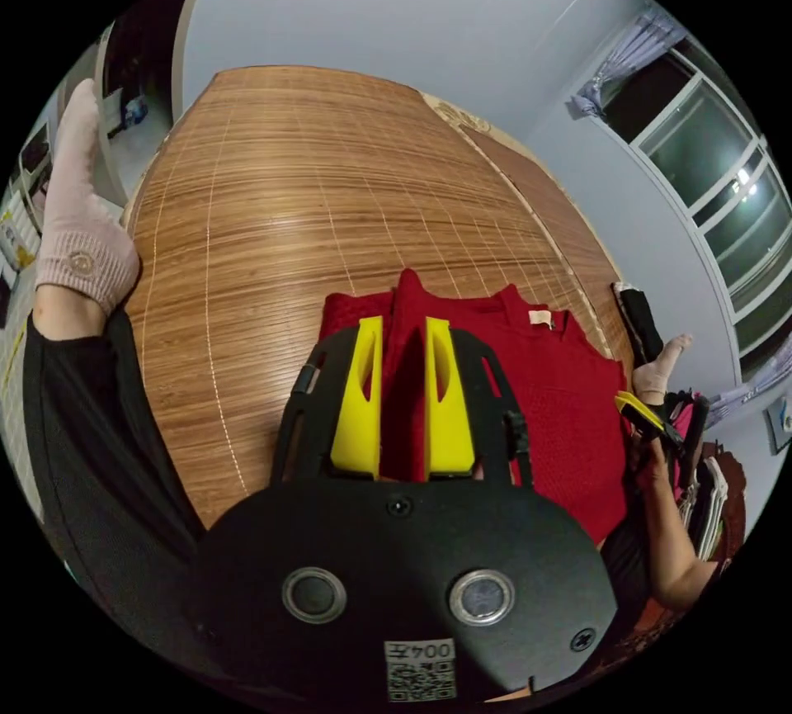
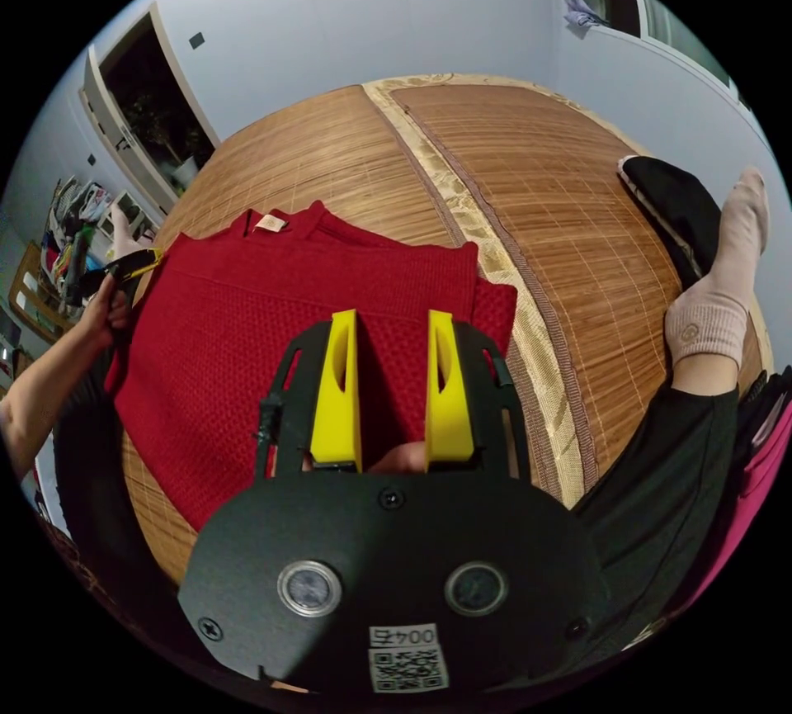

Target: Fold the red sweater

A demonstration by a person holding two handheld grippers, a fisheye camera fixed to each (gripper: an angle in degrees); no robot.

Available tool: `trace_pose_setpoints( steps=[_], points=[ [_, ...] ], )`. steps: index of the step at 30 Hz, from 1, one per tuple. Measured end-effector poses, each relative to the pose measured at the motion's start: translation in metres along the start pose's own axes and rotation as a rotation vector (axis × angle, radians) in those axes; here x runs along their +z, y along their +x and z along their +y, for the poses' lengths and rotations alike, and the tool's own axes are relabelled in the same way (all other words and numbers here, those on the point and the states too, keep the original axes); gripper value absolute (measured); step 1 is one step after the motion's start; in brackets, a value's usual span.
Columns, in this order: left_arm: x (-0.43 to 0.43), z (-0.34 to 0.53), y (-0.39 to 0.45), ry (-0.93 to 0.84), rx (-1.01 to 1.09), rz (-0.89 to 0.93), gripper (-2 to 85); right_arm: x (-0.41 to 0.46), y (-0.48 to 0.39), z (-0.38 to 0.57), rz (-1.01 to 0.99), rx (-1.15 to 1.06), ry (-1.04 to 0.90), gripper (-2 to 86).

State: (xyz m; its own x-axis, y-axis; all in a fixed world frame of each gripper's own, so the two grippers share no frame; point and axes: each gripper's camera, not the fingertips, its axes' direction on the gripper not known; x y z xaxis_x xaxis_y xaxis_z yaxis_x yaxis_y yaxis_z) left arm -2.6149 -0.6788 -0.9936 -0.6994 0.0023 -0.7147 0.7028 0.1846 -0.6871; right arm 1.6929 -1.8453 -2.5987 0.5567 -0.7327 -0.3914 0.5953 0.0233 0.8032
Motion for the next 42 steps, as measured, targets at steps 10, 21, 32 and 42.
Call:
trace_pose_setpoints(
  steps=[10, 21, 32, 42],
  points=[
    [0.029, -0.006, -0.012, 0.000, -0.022, -0.056, 2.2, 0.002, 0.000, 0.010, -0.013, 0.048, 0.025, 8.8],
    [0.029, 0.054, 0.016, 0.023, 0.106, -0.080, 2.1, 0.002, -0.011, 0.016, -0.021, 0.070, 0.039, 8.1],
    [0.025, 0.058, 0.036, 0.026, -0.096, 0.044, 0.7, -0.003, -0.024, 0.016, -0.049, 0.085, 0.041, 9.4],
    [0.038, 0.154, 0.224, 0.063, -0.248, 0.121, 0.3, -0.076, -0.123, 0.017, 0.021, 0.206, 0.159, 15.6]
  ],
)
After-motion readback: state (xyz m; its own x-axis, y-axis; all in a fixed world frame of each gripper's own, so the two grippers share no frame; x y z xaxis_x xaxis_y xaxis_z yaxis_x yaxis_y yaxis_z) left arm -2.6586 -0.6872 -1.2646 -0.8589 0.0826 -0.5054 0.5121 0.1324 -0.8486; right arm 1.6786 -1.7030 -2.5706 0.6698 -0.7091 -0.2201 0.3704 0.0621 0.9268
